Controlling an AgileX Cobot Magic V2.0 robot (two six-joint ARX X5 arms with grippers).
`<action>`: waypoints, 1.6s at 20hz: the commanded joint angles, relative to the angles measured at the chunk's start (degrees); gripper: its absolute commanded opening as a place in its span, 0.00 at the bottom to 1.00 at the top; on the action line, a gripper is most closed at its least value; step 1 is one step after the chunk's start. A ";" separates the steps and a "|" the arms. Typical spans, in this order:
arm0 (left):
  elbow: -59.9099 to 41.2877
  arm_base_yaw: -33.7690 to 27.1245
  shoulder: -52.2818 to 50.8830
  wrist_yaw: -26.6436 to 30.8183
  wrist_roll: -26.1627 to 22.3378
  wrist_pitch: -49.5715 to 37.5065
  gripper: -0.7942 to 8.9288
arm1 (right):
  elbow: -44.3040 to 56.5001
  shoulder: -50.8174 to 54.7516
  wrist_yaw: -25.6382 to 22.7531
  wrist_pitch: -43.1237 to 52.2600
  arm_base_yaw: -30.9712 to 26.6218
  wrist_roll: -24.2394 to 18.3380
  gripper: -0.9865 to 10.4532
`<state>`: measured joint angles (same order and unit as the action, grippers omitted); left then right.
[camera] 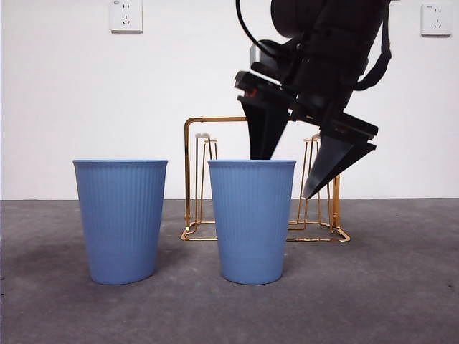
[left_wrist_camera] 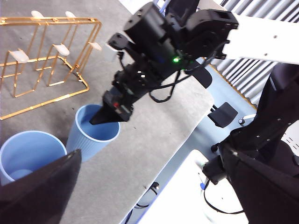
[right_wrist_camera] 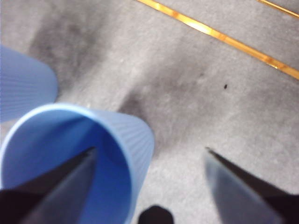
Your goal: Pick up cup 1,put cup 1 in the cup rack,pick up cup 2,put cup 2 in the cup rack
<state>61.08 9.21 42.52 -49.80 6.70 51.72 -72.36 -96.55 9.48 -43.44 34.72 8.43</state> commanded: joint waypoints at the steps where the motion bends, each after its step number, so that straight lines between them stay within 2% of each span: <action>1: 0.11 0.31 0.50 -0.33 0.61 -0.81 0.79 | -0.24 -0.83 -0.07 0.61 0.20 0.57 0.19; 2: 0.09 0.42 0.68 -0.33 0.61 -0.81 0.79 | -0.24 -0.96 -0.02 0.90 0.20 0.39 0.15; 6: 0.09 1.42 2.01 -0.35 0.85 -0.83 0.79 | -0.24 -1.05 0.13 1.88 0.20 0.24 0.13; 7: 0.11 1.92 2.45 -0.35 1.27 -0.92 0.79 | -0.24 -1.05 0.11 1.88 0.20 -0.63 0.07; 10: 0.09 3.34 3.72 -1.86 4.31 -3.80 0.79 | -0.24 -1.03 0.11 1.44 0.17 -1.84 0.07; 12: 0.09 4.42 4.74 -5.46 8.98 -9.03 0.79 | -0.24 0.17 0.11 -0.26 0.17 -3.41 0.07; 14: 0.11 5.64 5.97 -7.48 15.76 -16.90 0.79 | -0.24 4.22 -0.59 -2.45 0.17 -4.66 0.07; 16: 0.11 7.10 7.08 -7.23 21.40 -24.26 0.79 | -0.24 11.54 -1.75 -2.82 0.17 -4.98 0.07; 18: 0.09 9.01 8.70 -6.95 26.36 -31.23 0.79 | -0.24 21.24 -5.14 -1.31 0.17 -4.63 0.07; 20: 0.11 11.61 10.54 -3.30 30.51 -37.66 0.79 | -0.24 31.28 -8.94 2.03 0.17 -3.82 0.07; 24: 0.09 20.46 15.82 6.64 39.26 -52.30 0.79 | -0.24 46.16 -12.98 9.64 0.20 -3.52 0.07; 29: 0.09 31.82 26.62 17.07 52.33 -75.17 0.79 | -0.24 51.49 -17.14 15.28 0.20 -7.30 0.07; 32: 0.09 35.80 32.44 22.80 57.94 -87.89 0.79 | -0.24 51.43 -17.16 17.77 0.20 -8.09 0.07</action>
<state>61.08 45.01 75.02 -27.29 61.73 -34.63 -73.03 -45.47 -7.55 -26.79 34.81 0.86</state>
